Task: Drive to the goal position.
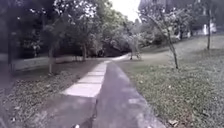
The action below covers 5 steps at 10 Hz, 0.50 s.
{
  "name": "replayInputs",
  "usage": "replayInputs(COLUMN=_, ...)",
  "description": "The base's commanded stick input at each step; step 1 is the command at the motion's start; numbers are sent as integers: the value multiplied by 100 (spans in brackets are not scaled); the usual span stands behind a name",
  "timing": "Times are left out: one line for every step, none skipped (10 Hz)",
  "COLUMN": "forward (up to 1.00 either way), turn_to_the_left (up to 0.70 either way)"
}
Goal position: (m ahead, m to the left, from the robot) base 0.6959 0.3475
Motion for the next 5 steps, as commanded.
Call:
replayInputs(forward=70, turn_to_the_left=0)
replayInputs(forward=70, turn_to_the_left=0)
replayInputs(forward=70, turn_to_the_left=0)
replayInputs(forward=70, turn_to_the_left=0)
replayInputs(forward=70, turn_to_the_left=0)
